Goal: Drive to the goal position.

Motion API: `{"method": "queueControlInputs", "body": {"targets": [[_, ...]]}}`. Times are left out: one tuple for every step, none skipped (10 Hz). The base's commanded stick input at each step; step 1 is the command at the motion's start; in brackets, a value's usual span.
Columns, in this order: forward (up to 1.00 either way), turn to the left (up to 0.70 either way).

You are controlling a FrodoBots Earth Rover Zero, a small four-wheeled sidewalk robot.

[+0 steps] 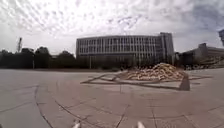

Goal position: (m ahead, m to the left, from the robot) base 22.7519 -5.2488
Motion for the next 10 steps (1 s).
{"method": "queueControlInputs", "body": {"targets": [[0.70, 0.14], [0.70, 0.14], [0.70, 0.14], [0.70, 0.14], [0.70, 0.14], [0.70, 0.14], [0.70, 0.14], [0.70, 0.14], [0.70, 0.14], [0.70, 0.14]]}}
